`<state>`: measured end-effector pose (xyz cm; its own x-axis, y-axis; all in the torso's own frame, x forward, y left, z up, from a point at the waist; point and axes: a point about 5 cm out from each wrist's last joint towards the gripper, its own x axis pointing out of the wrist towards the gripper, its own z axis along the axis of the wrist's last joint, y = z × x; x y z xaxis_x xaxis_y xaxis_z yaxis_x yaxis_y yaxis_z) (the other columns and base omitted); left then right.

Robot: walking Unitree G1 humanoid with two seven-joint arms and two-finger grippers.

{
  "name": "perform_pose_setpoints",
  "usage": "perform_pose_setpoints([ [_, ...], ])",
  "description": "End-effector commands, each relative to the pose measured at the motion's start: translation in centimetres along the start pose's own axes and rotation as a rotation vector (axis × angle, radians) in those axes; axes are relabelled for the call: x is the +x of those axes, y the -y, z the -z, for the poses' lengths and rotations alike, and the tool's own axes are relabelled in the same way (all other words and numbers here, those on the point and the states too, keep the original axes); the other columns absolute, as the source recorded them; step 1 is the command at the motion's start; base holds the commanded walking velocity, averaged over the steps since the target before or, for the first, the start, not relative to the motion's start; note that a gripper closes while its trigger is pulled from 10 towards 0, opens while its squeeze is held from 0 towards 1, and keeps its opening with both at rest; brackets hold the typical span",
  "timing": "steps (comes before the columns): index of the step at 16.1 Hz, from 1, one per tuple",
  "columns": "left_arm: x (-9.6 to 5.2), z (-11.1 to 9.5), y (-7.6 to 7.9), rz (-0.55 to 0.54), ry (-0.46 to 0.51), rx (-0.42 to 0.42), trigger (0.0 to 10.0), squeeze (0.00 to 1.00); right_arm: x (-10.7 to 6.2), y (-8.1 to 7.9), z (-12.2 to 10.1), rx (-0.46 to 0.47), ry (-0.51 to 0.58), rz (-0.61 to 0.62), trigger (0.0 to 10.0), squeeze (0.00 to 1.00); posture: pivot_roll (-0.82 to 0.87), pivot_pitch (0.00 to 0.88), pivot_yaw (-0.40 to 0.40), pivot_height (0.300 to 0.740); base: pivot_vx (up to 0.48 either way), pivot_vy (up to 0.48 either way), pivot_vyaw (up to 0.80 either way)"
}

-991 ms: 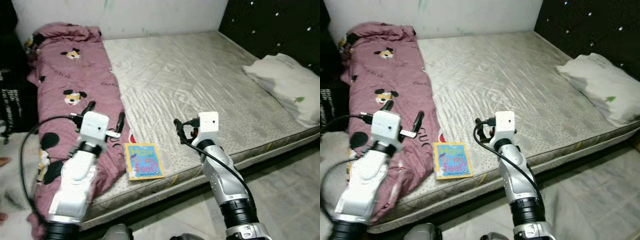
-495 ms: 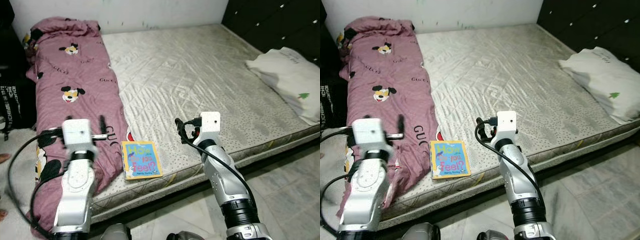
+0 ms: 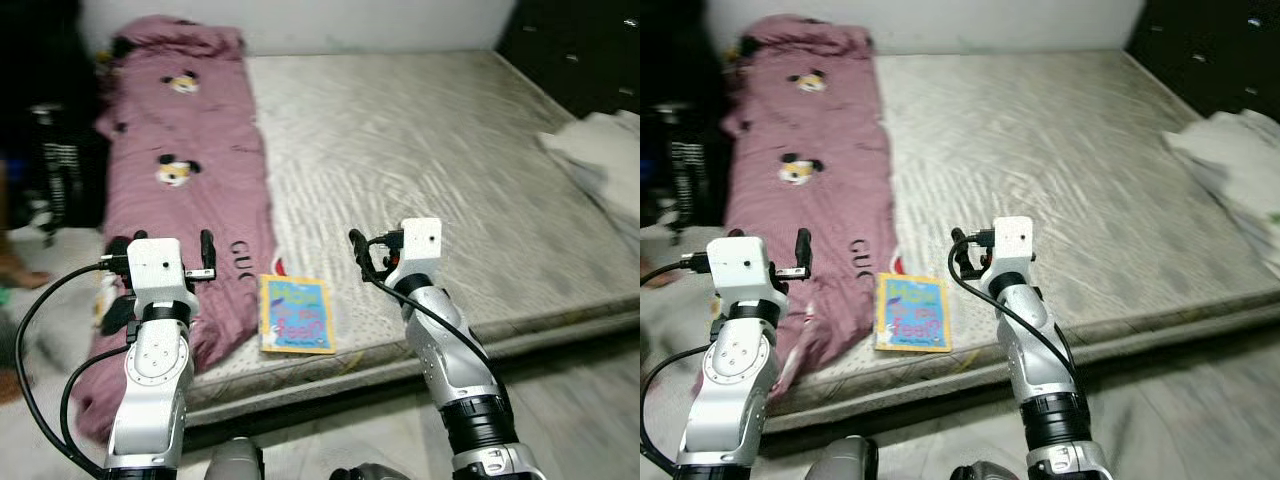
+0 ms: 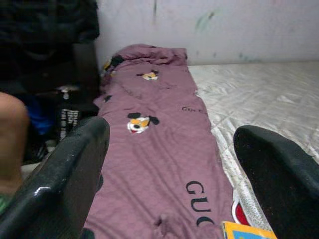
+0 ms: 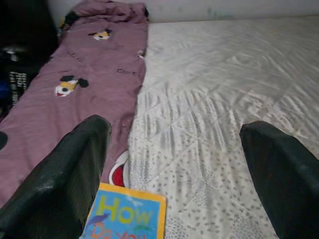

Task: Clean up the room

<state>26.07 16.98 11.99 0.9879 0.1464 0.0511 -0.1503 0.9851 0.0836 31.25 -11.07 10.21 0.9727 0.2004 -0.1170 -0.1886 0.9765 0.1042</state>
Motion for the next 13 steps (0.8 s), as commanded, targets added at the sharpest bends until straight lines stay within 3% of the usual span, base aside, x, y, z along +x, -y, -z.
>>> perform_pose_setpoints([
  [1, 0.17, -0.55, 0.55, 0.022, 0.016, -0.008, 10.0, 0.00, -0.06, 0.68, -0.20, 0.000, 0.003, 0.030, 10.0, 0.00, 0.12, 0.041, -0.064, 0.740, 0.000, 0.000, 0.00],
  [5, 0.03, -0.40, 0.41, 0.012, 0.003, -0.034, 10.0, 0.00, -0.14, 1.05, -0.43, 0.029, 0.019, 0.044, 10.0, 0.00, 0.12, 0.040, -0.076, 0.740, 0.000, 0.000, 0.00],
  [6, -0.10, -0.45, 0.20, 0.008, 0.006, -0.094, 10.0, 0.00, -0.19, 1.03, -0.78, 0.078, 0.039, 0.039, 10.0, 0.00, 0.12, 0.043, -0.077, 0.740, 0.000, 0.000, 0.00],
  [8, -0.14, -0.22, 0.08, 0.002, -0.006, -0.125, 10.0, 0.00, -0.34, 1.01, -0.82, 0.081, 0.044, 0.039, 10.0, 0.00, 0.12, 0.049, -0.077, 0.740, 0.000, 0.000, 0.00],
  [13, -0.05, -0.20, 0.33, 0.017, -0.014, -0.127, 10.0, 0.00, -0.62, 0.86, -0.58, 0.079, 0.041, 0.031, 10.0, 0.00, 0.11, 0.059, -0.075, 0.740, 0.000, 0.000, 0.00],
])
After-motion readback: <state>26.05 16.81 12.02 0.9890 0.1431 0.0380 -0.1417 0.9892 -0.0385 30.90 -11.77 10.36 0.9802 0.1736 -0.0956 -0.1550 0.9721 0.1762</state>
